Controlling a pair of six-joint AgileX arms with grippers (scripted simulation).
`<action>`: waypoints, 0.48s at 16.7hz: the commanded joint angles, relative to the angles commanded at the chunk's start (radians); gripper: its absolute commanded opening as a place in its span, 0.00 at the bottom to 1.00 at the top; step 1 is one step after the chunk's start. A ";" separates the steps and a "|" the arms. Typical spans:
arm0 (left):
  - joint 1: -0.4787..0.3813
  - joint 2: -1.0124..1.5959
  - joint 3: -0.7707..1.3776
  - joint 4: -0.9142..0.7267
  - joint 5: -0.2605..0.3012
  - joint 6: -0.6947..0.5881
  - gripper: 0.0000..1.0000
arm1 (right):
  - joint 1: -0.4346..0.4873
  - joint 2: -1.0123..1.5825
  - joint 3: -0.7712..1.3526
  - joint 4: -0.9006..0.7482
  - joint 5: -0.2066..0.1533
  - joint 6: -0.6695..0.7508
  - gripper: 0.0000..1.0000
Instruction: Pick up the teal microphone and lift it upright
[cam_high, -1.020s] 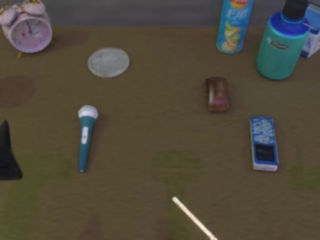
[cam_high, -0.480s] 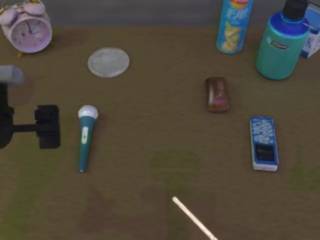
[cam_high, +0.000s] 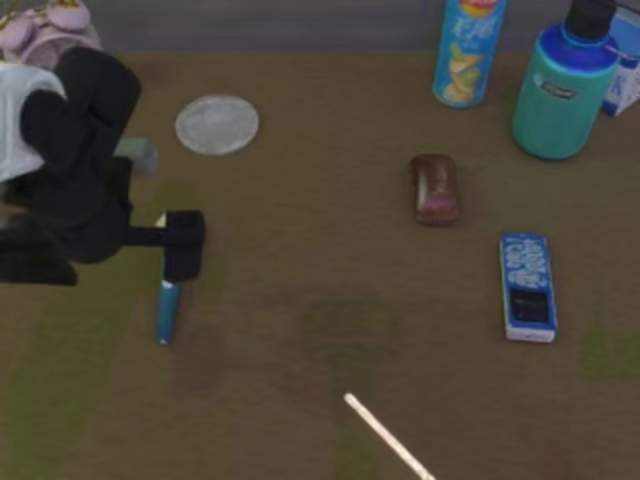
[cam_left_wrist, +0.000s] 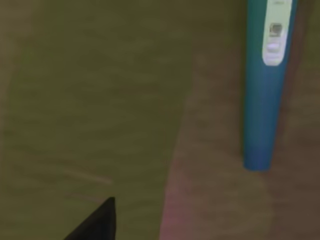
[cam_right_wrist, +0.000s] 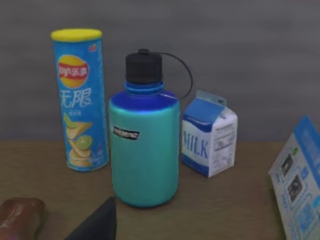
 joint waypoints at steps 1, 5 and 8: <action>-0.009 0.048 0.034 -0.020 -0.001 -0.008 1.00 | 0.000 0.000 0.000 0.000 0.000 0.000 1.00; -0.026 0.138 0.105 -0.058 -0.002 -0.024 1.00 | 0.000 0.000 0.000 0.000 0.000 0.000 1.00; -0.026 0.138 0.105 -0.058 -0.002 -0.024 1.00 | 0.000 0.000 0.000 0.000 0.000 0.000 1.00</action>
